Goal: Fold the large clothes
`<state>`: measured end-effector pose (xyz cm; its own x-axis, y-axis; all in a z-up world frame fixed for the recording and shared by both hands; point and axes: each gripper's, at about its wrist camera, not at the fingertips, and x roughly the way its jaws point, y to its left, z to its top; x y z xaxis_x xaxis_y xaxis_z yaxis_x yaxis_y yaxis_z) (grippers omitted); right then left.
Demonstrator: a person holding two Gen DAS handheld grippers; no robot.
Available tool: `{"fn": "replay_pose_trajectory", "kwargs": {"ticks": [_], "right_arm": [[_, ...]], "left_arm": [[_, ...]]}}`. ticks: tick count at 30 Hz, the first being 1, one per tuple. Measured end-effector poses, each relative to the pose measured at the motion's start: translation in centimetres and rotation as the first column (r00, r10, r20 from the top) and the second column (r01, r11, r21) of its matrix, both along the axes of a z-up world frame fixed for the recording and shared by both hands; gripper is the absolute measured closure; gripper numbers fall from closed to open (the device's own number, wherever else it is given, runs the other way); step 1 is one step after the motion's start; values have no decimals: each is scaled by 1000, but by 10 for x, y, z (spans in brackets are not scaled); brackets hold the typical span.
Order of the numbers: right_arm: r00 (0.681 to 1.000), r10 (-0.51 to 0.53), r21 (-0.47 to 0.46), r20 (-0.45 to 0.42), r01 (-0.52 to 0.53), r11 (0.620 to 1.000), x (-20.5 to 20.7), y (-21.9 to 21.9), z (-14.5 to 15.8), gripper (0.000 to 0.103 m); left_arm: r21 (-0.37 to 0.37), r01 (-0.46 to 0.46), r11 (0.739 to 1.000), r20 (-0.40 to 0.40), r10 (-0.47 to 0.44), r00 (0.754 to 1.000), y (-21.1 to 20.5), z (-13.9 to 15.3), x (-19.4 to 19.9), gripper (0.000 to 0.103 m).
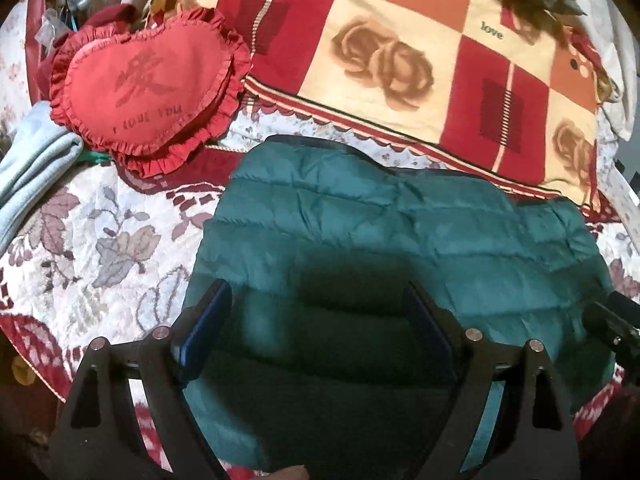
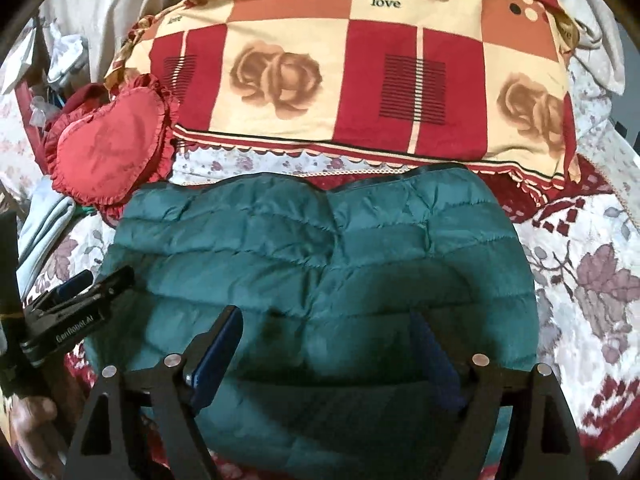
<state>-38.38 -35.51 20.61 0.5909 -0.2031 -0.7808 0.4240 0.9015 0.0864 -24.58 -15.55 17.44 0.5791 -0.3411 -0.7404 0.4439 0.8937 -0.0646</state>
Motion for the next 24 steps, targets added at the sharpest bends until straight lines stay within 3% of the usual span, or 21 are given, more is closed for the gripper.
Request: {"fn": "replay_pose_trajectory", "kwargs": {"ticks": [24], "right_arm": [[1000,-6,-28,19,6,1000,-2,26,7,17]], "left_arm": [[-40,-17,999,43,19,999,7,17,-29,16]]}}
